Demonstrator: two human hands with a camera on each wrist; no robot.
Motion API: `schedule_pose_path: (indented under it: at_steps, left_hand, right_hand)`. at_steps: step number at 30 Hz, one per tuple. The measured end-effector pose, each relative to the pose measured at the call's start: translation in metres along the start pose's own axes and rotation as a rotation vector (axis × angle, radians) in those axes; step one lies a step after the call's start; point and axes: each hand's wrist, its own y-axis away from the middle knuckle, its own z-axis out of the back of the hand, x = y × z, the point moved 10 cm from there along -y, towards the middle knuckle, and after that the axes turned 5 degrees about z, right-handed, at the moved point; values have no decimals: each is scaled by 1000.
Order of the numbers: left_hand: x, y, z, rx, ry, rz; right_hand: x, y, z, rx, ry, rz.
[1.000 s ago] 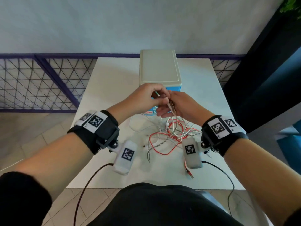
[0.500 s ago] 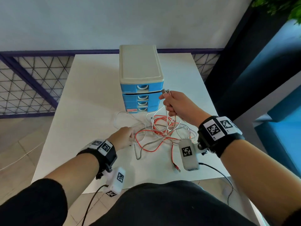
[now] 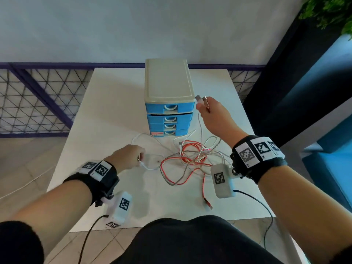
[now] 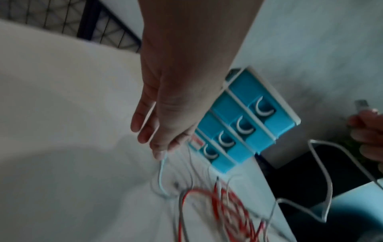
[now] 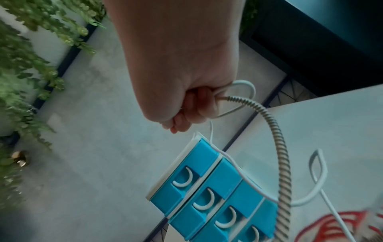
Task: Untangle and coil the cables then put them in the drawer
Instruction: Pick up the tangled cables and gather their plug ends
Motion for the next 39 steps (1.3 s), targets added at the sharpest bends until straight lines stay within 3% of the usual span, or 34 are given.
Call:
schedule_pose_path:
  at_steps: [3, 5, 10, 17, 22, 25, 27, 29, 31, 36, 39]
  left_hand:
    - [-11, 12, 52, -86, 300, -18]
    - [-33, 19, 86, -121, 475, -44]
    - [-89, 30, 141, -222, 604, -205]
    - [-94, 24, 155, -450, 891, -226]
    - [-87, 16, 145, -458, 882, -204]
    - [-67, 6, 122, -351, 799, -80]
    - [-59, -2, 80, -94, 587, -7]
    - [-59, 1, 23, 227, 364, -18]
    - [-64, 4, -21, 394, 307, -38]
    - [-89, -7, -85, 495, 403, 79]
    - [-97, -19, -94, 413, 647, 156]
  right_hand:
    - [14, -10, -11, 28, -76, 47]
    - [25, -12, -31, 102, -277, 47]
    - [58, -7, -75, 307, -707, 0]
    - [63, 0, -78, 326, -925, -28]
    - [46, -1, -69, 259, -899, 9]
    - [36, -2, -57, 202, -892, -1]
    - [35, -3, -52, 191, -896, -3]
    - [35, -5, -48, 194, -909, -10]
    - [37, -5, -46, 205, -910, -14]
    - [43, -5, -48, 252, -858, -1]
    - [41, -3, -54, 295, -851, -33]
